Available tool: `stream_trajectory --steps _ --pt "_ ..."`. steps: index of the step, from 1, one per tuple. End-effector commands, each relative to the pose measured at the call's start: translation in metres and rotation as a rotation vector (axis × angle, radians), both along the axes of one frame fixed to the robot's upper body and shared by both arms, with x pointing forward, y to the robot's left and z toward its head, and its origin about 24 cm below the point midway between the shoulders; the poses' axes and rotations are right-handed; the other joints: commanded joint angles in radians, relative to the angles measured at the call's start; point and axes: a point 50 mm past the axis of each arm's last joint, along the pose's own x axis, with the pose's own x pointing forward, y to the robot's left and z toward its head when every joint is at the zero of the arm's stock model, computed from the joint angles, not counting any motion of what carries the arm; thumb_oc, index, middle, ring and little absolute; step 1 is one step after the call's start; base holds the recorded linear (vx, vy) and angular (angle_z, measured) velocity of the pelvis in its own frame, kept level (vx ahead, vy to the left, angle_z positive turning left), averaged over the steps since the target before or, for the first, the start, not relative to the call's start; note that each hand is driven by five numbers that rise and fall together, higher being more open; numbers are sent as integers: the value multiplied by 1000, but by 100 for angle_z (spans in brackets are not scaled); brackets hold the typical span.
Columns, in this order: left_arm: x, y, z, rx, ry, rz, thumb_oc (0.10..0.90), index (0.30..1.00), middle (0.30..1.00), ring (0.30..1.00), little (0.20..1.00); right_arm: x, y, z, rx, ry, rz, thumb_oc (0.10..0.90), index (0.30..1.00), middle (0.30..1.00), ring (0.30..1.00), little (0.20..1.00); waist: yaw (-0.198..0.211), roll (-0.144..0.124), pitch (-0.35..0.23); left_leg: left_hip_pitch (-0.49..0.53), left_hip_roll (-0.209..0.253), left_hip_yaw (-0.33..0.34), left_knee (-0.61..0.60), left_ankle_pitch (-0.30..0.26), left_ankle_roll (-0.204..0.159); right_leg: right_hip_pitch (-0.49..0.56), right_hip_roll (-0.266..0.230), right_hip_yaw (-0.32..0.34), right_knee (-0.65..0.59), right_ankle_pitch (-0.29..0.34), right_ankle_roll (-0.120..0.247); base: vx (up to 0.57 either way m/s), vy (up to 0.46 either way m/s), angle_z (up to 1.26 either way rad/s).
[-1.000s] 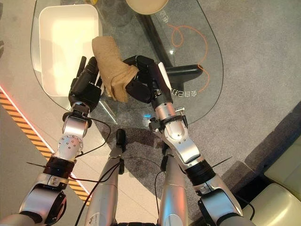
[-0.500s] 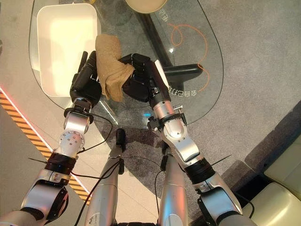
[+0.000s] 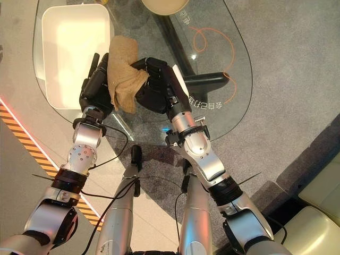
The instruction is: Wipe the table with a cloth and put it in the basket.
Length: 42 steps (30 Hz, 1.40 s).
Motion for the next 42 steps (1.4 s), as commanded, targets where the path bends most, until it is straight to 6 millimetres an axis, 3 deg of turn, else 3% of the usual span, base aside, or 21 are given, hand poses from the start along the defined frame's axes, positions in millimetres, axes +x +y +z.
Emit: stream_trajectory --steps 1,18,42 --pt "-10 -12 72 70 -343 -52 800 900 900 900 900 -60 29 91 187 -485 242 100 300 300 300 200 -7 -8 -27 26 -41 92 33 -43 69 70 46 28 -91 37 1 0 0 0" --pt "-10 0 71 97 -359 -65 800 900 900 900 900 -58 -16 104 275 -634 -13 100 300 300 300 200 -27 -4 -27 26 -37 102 28 -44 77 57 48 42 -93 48 5 -1 11 -2" --pt "-17 -21 75 134 -448 -303 800 900 900 900 900 -44 -3 93 20 -578 -17 100 300 300 300 200 -23 -2 -27 27 -40 97 37 -60 78 61 42 39 -90 37 6 0 0 0"
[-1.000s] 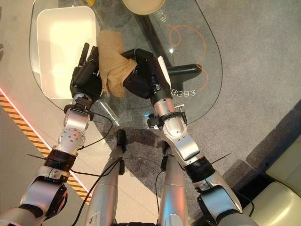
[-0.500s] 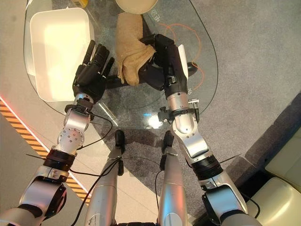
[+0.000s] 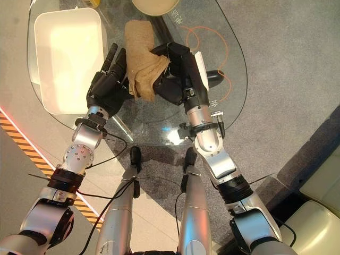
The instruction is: Wipe the table with a cloth and put it in the basket.
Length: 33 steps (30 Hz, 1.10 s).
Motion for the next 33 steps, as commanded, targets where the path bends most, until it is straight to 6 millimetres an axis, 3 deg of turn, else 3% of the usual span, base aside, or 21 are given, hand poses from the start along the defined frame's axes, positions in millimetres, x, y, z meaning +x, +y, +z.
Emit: stream_trajectory --steps 1,15,33 --pt "-14 -11 72 -7 -327 -113 800 900 900 900 900 -44 31 76 -4 -415 199 100 300 300 300 200 4 -2 -28 13 -39 73 52 -59 74 62 41 18 -83 35 4 0 0 0" --pt "-18 -17 75 1 -377 -176 800 900 900 900 900 -35 31 69 -73 -374 140 100 300 300 300 200 5 -3 -28 16 -39 70 55 -66 76 61 39 17 -80 32 4 0 0 0" --pt "-20 -17 75 23 -387 -200 800 900 900 900 900 -29 8 72 -44 -426 -26 100 300 300 300 200 -2 -3 -28 15 -43 72 58 -76 82 52 46 25 -74 31 7 0 0 0"
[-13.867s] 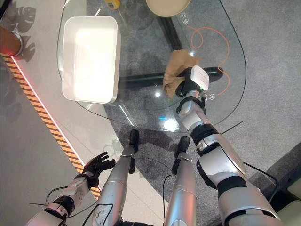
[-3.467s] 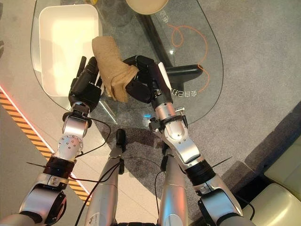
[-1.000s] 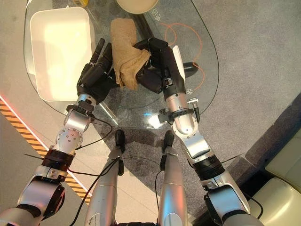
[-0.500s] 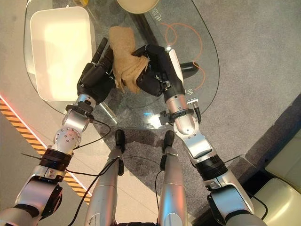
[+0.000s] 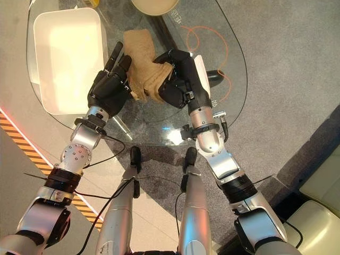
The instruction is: Wipe the table with a cloth and put it in the basket.
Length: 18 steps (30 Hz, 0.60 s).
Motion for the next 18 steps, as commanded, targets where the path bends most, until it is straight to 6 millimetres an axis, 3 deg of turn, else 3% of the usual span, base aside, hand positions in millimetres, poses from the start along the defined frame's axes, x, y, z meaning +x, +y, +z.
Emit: stream_trajectory --steps 1,18 --pt "-19 -17 75 -23 -356 -147 800 900 900 900 900 -33 16 78 63 -404 137 100 300 300 300 200 0 -3 -28 14 -42 72 61 -77 82 52 47 26 -75 33 6 0 0 0" --pt "-19 -27 76 10 -370 -215 800 900 900 900 900 -29 32 77 -78 -376 162 100 300 300 300 200 5 -1 -28 27 -43 75 54 -79 83 65 39 20 -85 35 9 0 0 0"
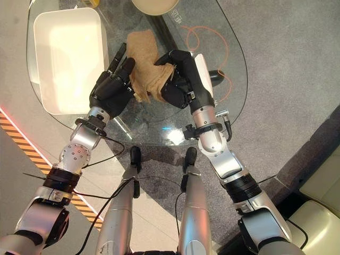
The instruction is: Wipe the table with a cloth and put it in the basket.
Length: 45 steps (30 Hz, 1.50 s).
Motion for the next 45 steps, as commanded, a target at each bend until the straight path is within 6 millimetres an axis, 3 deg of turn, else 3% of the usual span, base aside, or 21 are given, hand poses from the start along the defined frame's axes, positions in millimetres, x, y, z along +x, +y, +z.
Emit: stream_trajectory --steps 1,15,16,17,45 --pt "-18 -28 76 -29 -352 -183 800 900 900 900 900 -29 36 74 -14 -342 196 100 300 300 300 200 5 -1 -28 27 -43 75 54 -79 83 65 39 20 -87 35 9 0 0 0" --pt "-18 -32 76 -8 -362 -194 800 900 900 900 900 -27 45 71 -54 -313 225 100 300 300 300 200 9 2 -28 26 -49 74 52 -80 84 63 36 15 -90 37 11 0 0 0" --pt "-19 -32 78 -3 -371 -179 289 462 462 462 389 -28 46 70 -65 -311 232 100 300 300 300 200 9 1 -28 26 -50 74 51 -81 85 63 36 14 -91 37 10 0 0 0" --pt "-20 -33 78 -4 -379 -182 100 300 300 300 200 -28 47 70 -67 -311 234 100 300 300 300 200 10 1 -28 25 -50 74 52 -81 85 62 36 15 -91 38 10 0 0 0" --pt "-19 -25 79 -30 -386 -98 100 300 300 300 200 -29 47 70 -59 -317 240 100 300 300 300 200 12 1 -28 24 -56 72 54 -85 88 58 41 14 -85 34 8 0 0 0"
